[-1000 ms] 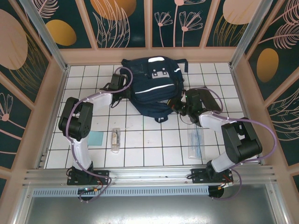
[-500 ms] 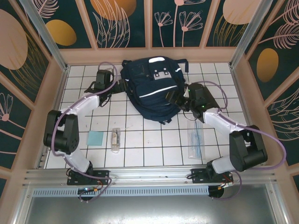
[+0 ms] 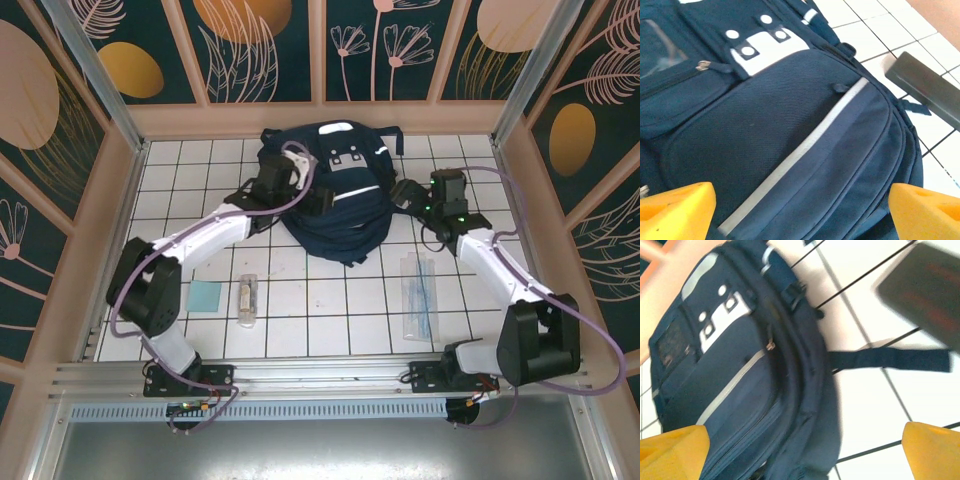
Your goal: Pack books, pencil case, and school supplies into a backpack
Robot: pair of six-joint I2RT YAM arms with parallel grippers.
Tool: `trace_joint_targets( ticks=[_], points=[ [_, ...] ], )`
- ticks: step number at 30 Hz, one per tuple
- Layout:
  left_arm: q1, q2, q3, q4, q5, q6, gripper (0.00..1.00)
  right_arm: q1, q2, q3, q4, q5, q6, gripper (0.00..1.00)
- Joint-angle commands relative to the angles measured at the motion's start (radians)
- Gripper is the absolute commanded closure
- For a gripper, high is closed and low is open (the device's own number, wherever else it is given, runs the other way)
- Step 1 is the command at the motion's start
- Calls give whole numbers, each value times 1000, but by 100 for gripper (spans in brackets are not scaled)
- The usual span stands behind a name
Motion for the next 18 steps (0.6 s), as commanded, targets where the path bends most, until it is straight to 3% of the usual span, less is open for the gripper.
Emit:
trace_joint_targets(
  ticks=[1,12,18],
  points=[
    [-38,101,93,-80,-30,116,11,-76,-61,-44,-37,48,-13,1],
    [-82,399,360,-257,-48,243,11,-210,-135,-182,11,-53,16,1],
    [-83,487,387,-267,-157,267,13,-216,-137,-186,16,-64,12,1]
  ],
)
